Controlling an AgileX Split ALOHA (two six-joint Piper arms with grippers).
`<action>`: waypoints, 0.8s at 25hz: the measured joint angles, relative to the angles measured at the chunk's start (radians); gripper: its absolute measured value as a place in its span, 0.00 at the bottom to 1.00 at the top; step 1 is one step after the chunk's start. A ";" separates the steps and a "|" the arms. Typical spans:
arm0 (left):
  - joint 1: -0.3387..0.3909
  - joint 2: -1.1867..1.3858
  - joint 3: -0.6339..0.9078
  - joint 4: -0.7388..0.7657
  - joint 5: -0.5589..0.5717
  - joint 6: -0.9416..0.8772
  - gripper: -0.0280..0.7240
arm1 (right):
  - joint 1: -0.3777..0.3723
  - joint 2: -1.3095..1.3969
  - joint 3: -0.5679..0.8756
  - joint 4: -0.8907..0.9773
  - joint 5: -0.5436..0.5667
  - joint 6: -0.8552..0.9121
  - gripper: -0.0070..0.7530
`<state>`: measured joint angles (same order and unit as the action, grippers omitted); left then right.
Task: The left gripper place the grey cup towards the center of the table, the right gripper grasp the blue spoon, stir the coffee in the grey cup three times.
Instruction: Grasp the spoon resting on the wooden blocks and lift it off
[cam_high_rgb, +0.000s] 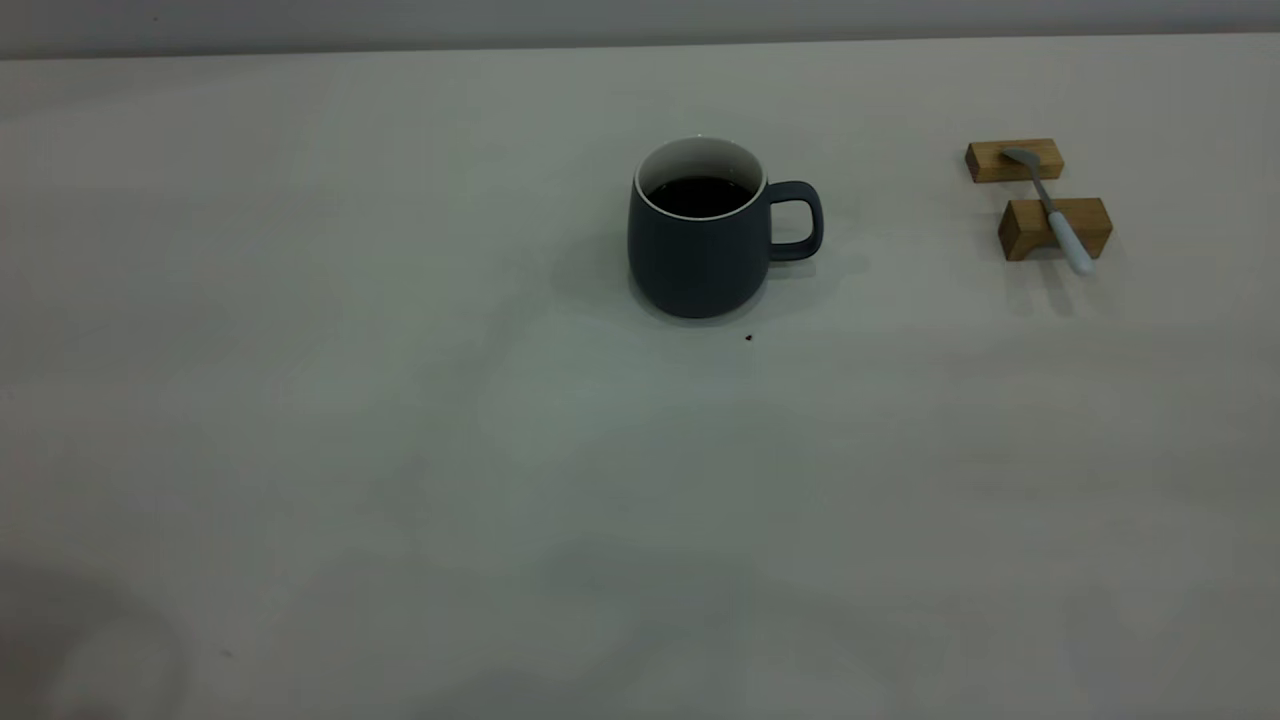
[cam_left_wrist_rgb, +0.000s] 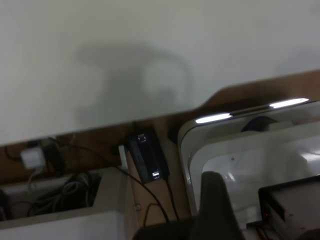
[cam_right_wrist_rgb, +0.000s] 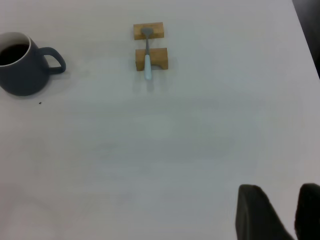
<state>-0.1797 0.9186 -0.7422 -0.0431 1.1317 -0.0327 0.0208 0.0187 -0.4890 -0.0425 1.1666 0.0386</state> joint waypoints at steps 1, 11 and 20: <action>0.000 -0.042 0.050 0.000 -0.015 -0.001 0.82 | 0.000 0.000 0.000 0.000 0.000 0.000 0.32; 0.000 -0.411 0.252 0.002 -0.031 0.001 0.82 | 0.000 0.000 0.000 0.000 0.000 0.000 0.32; 0.047 -0.749 0.253 0.000 -0.016 0.001 0.82 | 0.000 0.000 0.000 0.000 0.000 0.000 0.32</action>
<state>-0.1322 0.1695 -0.4887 -0.0434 1.1159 -0.0317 0.0208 0.0187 -0.4890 -0.0425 1.1666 0.0386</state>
